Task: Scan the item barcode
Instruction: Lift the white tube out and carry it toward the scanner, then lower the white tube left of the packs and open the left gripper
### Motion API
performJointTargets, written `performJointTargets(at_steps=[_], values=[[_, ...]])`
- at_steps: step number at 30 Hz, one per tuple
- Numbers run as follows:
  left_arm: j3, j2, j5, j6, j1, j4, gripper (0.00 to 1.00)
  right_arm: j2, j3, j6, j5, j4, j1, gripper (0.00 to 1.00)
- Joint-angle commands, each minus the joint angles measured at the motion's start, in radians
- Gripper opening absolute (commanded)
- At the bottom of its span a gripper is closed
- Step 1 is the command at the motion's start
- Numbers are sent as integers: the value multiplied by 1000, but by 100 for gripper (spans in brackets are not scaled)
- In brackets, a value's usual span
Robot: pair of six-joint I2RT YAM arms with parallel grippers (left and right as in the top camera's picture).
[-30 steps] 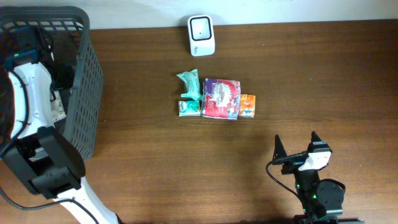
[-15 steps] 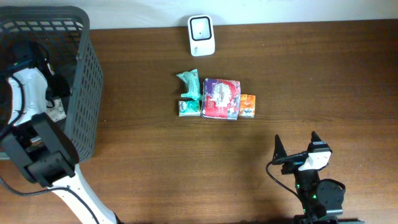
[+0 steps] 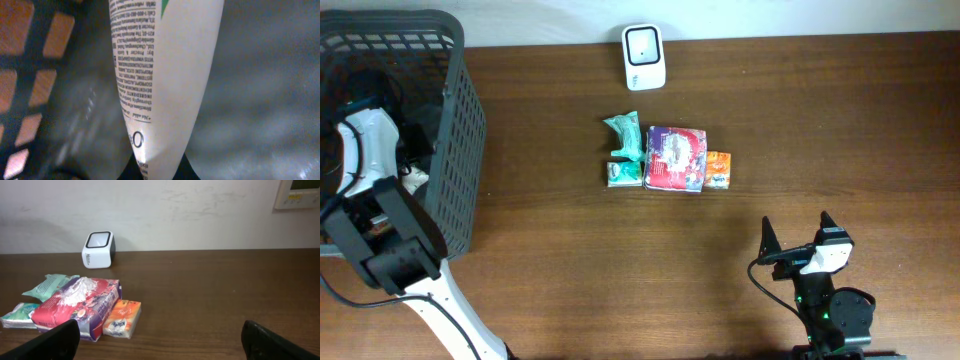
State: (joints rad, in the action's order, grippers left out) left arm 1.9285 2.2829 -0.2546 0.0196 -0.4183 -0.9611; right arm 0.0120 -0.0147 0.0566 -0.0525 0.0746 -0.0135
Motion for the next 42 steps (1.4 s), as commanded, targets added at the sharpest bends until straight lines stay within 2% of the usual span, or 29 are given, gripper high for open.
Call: performJointTargets(at_steps=[1,3,6,11,15,20,22,25,30,34,37,42], values=[[18,-126,170,63,6,-48,0,-6,9,8,1,0,7,98],[18,-220,319,63,10,-71,0,-6,9,8,1,0,7,99],[18,-353,413,64,15,-77,0,-6,9,8,1,0,7,99],[18,-577,435,152,18,-89,0,-6,9,8,1,0,7,99],[18,-739,461,152,18,-121,0,-6,9,8,1,0,7,98],[17,-842,750,151,44,-199,0,-6,9,8,1,0,7,99],[17,-840,798,151,100,-224,0,-6,9,8,1,0,7,98],[17,-840,792,150,233,-236,0,-6,9,8,1,0,7,98],[-13,-816,548,144,488,-230,0,-6,9,8,1,0,7,99],[-86,-709,399,145,654,-221,0,-6,9,8,1,0,7,99],[-90,-576,247,145,700,-195,0,-6,9,8,1,0,7,99],[-90,-423,247,145,700,-161,0,-6,9,8,1,0,7,99]])
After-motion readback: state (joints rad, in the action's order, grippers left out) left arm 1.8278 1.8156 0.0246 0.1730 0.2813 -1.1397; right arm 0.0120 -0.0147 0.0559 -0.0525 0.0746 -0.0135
